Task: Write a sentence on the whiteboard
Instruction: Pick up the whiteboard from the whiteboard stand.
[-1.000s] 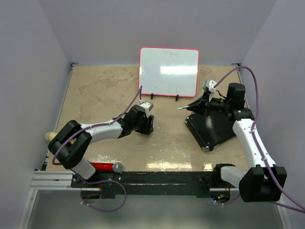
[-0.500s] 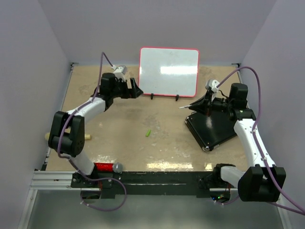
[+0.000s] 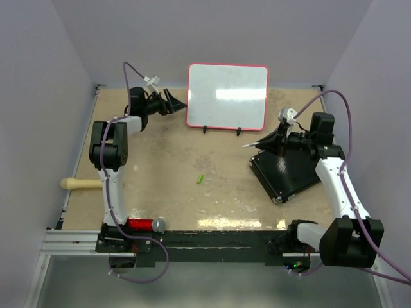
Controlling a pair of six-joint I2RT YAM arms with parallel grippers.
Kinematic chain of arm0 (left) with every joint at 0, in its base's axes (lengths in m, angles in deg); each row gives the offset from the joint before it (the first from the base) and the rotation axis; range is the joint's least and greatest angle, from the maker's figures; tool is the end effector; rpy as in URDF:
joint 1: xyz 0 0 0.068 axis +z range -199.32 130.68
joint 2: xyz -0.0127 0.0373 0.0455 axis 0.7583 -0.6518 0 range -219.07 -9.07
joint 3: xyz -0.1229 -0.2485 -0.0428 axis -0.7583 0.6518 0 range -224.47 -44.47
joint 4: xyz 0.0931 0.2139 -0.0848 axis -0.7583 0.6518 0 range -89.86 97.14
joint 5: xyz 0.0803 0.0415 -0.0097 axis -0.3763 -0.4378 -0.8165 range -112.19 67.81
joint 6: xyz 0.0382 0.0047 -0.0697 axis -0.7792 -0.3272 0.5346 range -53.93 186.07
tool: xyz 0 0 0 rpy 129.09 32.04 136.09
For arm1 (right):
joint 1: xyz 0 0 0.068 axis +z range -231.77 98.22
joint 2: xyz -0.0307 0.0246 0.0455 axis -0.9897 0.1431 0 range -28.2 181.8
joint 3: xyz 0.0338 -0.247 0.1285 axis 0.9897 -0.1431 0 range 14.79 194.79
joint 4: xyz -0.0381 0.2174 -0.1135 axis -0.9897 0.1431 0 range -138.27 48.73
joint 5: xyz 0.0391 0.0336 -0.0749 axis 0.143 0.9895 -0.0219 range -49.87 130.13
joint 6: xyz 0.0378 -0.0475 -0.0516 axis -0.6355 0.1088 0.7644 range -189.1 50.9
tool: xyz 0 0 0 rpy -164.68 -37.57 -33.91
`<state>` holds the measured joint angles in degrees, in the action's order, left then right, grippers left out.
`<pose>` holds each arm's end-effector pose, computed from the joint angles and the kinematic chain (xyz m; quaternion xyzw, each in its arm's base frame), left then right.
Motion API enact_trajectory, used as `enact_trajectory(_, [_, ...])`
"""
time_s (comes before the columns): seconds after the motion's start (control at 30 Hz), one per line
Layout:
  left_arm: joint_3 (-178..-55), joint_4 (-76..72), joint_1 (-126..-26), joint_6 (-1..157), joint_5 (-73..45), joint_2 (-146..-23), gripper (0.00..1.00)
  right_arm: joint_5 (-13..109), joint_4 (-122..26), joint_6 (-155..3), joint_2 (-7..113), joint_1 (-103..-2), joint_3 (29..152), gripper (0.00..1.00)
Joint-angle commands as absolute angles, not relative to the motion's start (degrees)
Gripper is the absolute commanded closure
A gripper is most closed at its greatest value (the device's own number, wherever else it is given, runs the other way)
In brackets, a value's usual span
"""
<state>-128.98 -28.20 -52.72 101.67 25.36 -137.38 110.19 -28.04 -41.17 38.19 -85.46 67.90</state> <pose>0.5088 -0.0808 0.1783 0.0325 0.7674 -0.4874 0.4153 0.2344 0.0496 0.3142 -0.4171 0.6482 0.3810 0.5106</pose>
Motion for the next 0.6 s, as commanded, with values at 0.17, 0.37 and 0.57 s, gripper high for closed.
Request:
enact_trajectory(0.17, [-145.70,-51.80,-53.18,120.29,34.94,-153.19,0.25,113.43,-24.89,-37.28,39.92,-87.57,68.76,1.00])
enact_trajectory(0.37, [-154.14,-54.97,-54.94,123.47,36.87,-159.00,0.33,113.52,-24.01,-36.32,40.62,-88.10,69.11,1.00])
enact_trajectory(0.57, [-160.39,-54.00,-55.65,124.87,36.61,-162.87,0.54,113.60,-23.66,-36.05,40.71,-88.72,69.20,1.00])
